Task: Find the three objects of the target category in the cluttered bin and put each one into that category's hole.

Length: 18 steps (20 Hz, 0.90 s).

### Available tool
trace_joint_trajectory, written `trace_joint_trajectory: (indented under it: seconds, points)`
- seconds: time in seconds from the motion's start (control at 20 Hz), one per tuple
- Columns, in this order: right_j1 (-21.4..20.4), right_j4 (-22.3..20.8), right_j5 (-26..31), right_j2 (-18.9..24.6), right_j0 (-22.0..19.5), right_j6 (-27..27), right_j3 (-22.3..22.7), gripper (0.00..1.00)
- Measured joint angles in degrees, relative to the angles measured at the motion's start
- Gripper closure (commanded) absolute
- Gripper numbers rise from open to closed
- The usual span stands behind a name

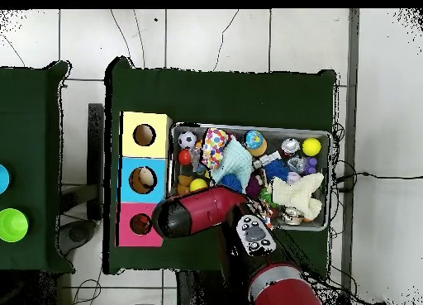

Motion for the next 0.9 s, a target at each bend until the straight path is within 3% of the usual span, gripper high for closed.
trace_joint_trajectory:
  seconds: [0.9]
  points:
    - [0.5, 0.1, -0.2, 0.9, -1.6, 0.0, 0.0, 0.0]
